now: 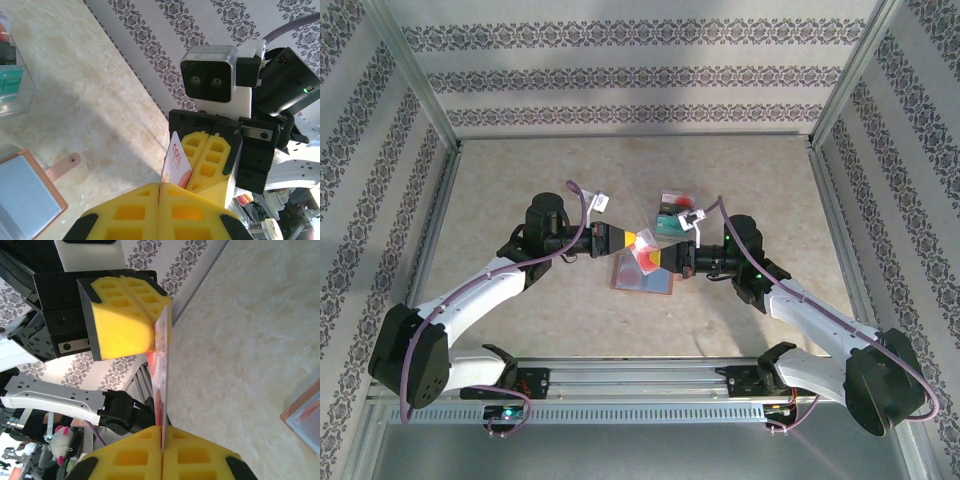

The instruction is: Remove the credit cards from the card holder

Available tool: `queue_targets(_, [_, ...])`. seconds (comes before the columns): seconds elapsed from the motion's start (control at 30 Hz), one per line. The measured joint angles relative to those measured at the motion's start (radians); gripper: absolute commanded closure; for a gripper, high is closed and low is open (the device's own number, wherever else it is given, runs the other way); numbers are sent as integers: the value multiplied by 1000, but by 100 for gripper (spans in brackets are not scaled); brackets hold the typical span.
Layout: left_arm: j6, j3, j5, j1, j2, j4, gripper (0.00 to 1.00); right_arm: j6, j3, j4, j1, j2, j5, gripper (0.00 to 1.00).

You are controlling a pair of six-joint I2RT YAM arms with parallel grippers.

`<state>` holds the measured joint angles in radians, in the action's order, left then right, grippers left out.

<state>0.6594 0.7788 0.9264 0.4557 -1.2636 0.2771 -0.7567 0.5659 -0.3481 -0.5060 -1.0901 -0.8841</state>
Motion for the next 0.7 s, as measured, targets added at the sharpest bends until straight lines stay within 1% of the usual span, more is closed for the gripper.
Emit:
queue_targets(0.03, [0,0,0,0,0,0,94,-1,0,2,0,2,1,100])
queue_targets(0.07, [-1,0,-1,0,0,-1,86,2,0,5,0,3,2,100])
queue_targets(0.13, [-13,0,-9,0,5,-13,56,17,4,24,0,5,4,100])
queue_targets(0.17, [-18,0,-19,-3,10,-28,47,32,11,48,0,6,5,100])
queue_targets(0.23, [-42,0,-51,-19,32,-74,32,83,44,130,0,9,17,100])
queue_targets(0.3, [-69,4,-84,-26,63,-129,20,146,95,231,0,9,45,100])
queue_targets(0.37, [-99,18,-123,-27,97,-193,0,227,160,340,0,8,90,100])
queue_targets(0.53, [-171,69,-246,-28,177,-338,1,471,348,600,0,-34,292,100])
queue_targets(0.6, [-187,71,-294,-28,204,-370,1,568,404,667,0,-61,379,100])
queue_targets(0.7, [-197,68,-352,-28,238,-399,1,727,448,721,0,-101,502,100])
